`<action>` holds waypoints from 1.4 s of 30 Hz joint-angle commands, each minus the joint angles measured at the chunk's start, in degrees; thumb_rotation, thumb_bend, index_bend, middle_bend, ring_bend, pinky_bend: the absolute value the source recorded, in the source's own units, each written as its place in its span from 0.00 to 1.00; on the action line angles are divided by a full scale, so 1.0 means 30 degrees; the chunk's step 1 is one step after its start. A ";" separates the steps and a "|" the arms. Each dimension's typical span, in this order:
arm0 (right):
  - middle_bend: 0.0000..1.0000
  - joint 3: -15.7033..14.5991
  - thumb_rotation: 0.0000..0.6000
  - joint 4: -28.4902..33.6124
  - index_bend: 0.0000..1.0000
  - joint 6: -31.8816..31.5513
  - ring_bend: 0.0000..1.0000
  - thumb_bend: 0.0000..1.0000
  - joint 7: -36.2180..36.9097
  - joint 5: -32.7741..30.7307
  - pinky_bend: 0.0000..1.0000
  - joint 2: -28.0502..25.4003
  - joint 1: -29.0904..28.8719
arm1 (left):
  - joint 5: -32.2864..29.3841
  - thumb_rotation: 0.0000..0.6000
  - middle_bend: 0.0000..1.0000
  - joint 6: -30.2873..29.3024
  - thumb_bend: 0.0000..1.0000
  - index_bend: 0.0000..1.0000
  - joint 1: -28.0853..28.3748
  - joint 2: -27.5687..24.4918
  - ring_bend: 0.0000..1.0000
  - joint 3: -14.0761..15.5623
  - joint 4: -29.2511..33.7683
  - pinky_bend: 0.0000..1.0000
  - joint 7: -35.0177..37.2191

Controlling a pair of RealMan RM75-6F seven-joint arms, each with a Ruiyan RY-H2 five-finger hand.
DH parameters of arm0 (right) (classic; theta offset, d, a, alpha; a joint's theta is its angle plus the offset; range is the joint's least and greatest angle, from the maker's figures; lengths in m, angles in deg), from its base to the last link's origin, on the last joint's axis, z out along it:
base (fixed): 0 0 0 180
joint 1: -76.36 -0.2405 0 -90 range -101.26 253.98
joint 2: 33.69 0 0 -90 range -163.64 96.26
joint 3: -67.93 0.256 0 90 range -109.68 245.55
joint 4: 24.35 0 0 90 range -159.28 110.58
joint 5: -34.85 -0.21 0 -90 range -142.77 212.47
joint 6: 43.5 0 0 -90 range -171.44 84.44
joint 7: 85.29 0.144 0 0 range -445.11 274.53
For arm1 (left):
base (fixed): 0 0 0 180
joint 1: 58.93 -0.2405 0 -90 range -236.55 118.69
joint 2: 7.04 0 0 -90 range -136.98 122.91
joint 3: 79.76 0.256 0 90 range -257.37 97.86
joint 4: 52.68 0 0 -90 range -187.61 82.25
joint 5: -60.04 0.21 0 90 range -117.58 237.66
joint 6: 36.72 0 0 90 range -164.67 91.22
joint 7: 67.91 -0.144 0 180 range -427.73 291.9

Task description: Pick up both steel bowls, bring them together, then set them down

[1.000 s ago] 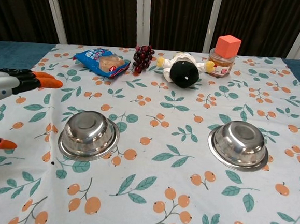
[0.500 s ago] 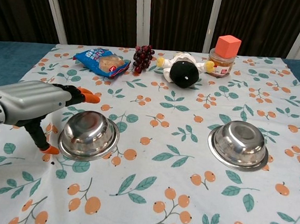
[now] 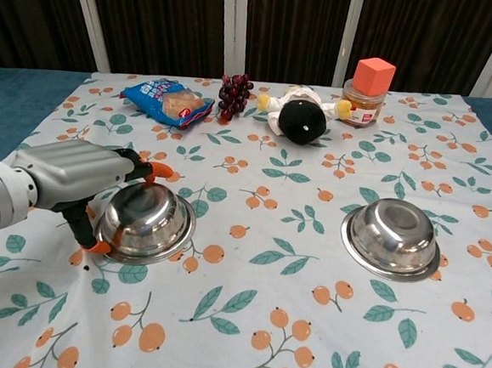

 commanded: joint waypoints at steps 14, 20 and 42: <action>0.00 -0.0165 1.00 0.0003 0.00 -0.0457 0.00 0.32 0.0307 0.0369 0.04 -0.0208 0.0210 | -0.2826 1.00 0.45 -0.0818 0.39 0.29 0.1357 0.0492 0.40 0.0357 0.0487 0.57 -0.1971; 0.00 -0.0194 1.00 -0.0039 0.00 -0.0392 0.00 0.32 0.0197 0.0371 0.04 -0.0159 0.0209 | -0.2509 1.00 0.61 -0.1212 0.52 0.43 0.1576 0.0099 0.57 0.0474 0.0979 0.71 -0.1579; 0.00 0.0010 1.00 -0.0758 0.00 0.0401 0.00 0.32 -0.0284 0.0852 0.04 0.1029 -0.0504 | 0.8763 1.00 0.70 -0.6735 0.61 0.55 -0.1453 -0.3623 0.64 0.1505 -0.0424 0.79 1.2987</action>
